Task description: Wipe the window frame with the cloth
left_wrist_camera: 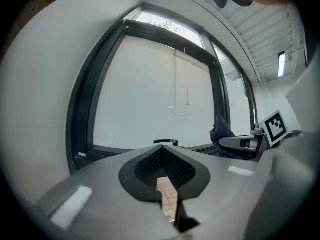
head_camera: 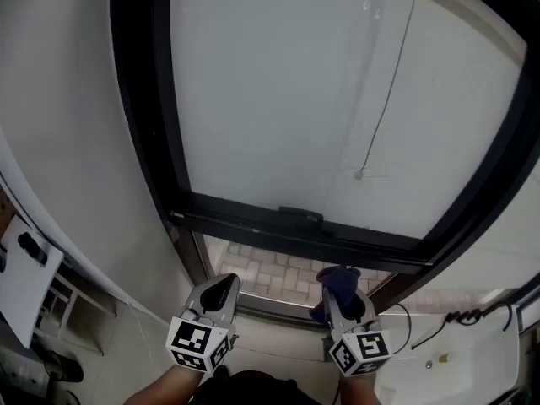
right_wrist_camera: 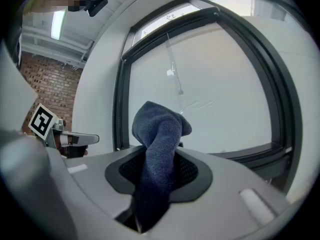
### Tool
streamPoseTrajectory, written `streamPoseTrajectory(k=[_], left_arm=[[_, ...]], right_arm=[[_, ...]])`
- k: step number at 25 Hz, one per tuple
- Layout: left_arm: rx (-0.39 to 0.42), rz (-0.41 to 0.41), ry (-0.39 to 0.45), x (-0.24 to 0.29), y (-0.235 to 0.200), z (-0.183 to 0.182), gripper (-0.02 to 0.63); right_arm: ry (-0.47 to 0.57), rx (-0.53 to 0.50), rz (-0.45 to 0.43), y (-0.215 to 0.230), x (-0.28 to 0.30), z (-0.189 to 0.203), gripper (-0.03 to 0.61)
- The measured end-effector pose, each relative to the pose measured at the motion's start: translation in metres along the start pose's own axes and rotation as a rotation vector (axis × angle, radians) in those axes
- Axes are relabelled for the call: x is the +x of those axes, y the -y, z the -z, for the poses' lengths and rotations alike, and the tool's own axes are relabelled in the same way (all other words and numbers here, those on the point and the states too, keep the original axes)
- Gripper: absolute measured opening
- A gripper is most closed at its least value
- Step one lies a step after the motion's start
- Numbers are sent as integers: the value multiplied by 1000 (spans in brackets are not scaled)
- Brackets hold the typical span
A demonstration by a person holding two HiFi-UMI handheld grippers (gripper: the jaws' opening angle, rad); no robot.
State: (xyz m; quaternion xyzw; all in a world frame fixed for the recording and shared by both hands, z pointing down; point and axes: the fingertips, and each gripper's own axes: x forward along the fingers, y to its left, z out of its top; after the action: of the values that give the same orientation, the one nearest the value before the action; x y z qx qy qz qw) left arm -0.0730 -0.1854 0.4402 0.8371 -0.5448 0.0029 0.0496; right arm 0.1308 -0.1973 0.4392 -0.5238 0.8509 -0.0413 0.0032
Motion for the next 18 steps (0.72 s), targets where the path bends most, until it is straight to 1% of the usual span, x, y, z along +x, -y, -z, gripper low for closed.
streamPoseTrajectory(k=[6,13,18], left_arm=[[-6,-79,7,-29,-38,-5,-6],[-3,-229,29,-71,-93,-10,-6],[-12,-311,25,-94,-123,-10,-6]], right_arm=[[-4,8,-84,-43,31,4,124],[-15,-9,-249,-112,69,7,124],[-27,-12,-333,-152,92,9,124]])
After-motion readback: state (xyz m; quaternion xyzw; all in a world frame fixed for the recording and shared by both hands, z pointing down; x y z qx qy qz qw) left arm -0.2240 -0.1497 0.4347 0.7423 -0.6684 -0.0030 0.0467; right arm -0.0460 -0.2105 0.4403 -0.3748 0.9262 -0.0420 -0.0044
